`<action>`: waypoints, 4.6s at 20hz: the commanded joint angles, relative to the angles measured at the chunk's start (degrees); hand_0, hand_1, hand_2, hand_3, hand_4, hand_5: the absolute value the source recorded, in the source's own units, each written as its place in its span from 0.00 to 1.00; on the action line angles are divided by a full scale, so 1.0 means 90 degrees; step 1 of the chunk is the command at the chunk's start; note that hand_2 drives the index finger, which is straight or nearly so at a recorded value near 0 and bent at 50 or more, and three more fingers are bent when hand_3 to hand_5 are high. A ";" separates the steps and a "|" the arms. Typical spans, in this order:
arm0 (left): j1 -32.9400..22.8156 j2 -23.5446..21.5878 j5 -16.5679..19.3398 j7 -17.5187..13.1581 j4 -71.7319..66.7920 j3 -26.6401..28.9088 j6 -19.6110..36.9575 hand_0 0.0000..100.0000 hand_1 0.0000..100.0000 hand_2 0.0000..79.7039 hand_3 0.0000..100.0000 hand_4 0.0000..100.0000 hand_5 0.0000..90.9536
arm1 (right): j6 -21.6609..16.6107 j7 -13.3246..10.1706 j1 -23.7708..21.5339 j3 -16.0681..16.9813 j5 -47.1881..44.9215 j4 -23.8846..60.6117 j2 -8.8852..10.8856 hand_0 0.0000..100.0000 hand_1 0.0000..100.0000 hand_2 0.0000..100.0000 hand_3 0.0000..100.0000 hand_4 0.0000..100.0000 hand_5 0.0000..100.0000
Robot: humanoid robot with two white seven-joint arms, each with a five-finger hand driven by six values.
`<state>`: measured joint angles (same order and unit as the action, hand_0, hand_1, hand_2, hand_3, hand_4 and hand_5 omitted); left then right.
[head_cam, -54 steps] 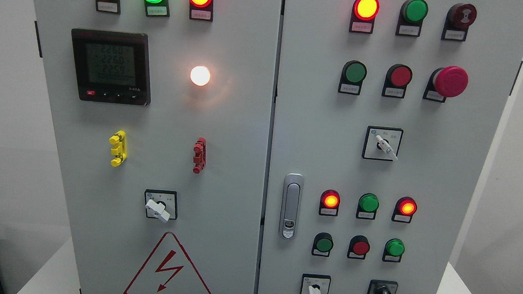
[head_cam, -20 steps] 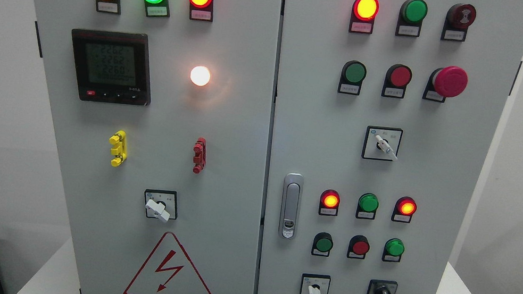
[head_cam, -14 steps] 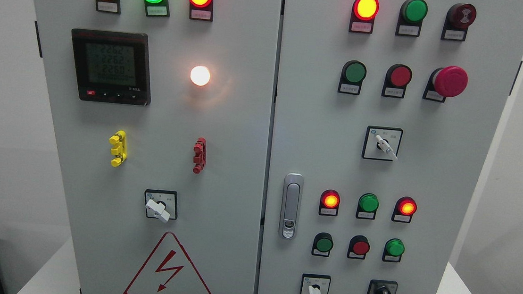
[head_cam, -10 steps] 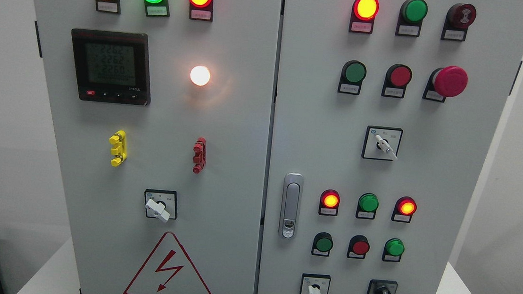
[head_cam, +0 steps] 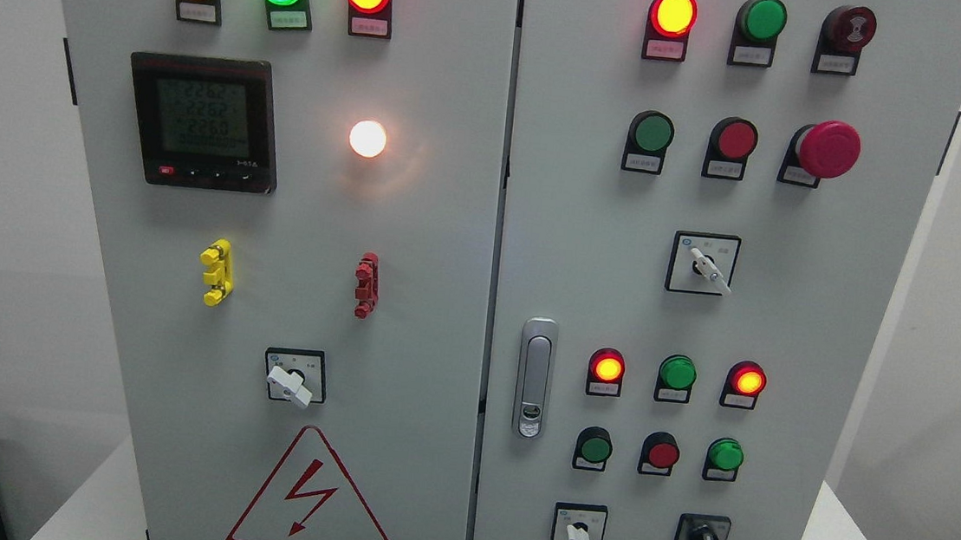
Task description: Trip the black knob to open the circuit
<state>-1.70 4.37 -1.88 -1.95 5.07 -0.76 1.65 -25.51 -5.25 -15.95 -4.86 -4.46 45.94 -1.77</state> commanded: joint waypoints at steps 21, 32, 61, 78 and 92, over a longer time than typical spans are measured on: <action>0.0013 0.0003 -0.0015 0.0002 -0.0007 0.0006 -0.0008 0.12 0.39 0.00 0.00 0.00 0.00 | -0.0086 -0.0275 -0.0162 0.0101 -0.0041 0.3215 0.0021 0.76 0.88 0.00 1.00 0.88 0.74; 0.0013 0.0003 -0.0015 0.0002 -0.0007 0.0006 -0.0008 0.12 0.39 0.00 0.00 0.00 0.00 | 0.0822 -0.0354 -0.0035 0.0247 -0.0188 0.4777 0.0012 0.83 0.89 0.00 1.00 0.96 0.87; 0.0013 0.0003 -0.0015 0.0002 -0.0007 0.0006 -0.0008 0.12 0.39 0.00 0.00 0.00 0.00 | 0.2141 -0.0324 0.0961 0.0423 -0.0178 0.6458 -0.0037 0.90 0.94 0.00 1.00 1.00 0.93; 0.0003 0.0003 -0.0015 0.0002 -0.0007 0.0006 -0.0008 0.12 0.39 0.00 0.00 0.00 0.00 | 0.2454 -0.0324 0.1361 0.0326 -0.0178 0.6537 -0.0057 0.93 0.96 0.00 1.00 1.00 0.92; 0.0003 0.0003 -0.0015 0.0002 -0.0007 0.0006 -0.0008 0.12 0.39 0.00 0.00 0.00 0.00 | 0.2434 -0.0334 0.1371 0.0159 -0.0149 0.6546 -0.0096 0.94 0.96 0.00 1.00 1.00 0.92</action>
<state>-1.70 4.37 -1.88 -1.95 5.07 -0.76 1.65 -2.96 -8.37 -4.45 -3.27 -5.90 103.30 -2.42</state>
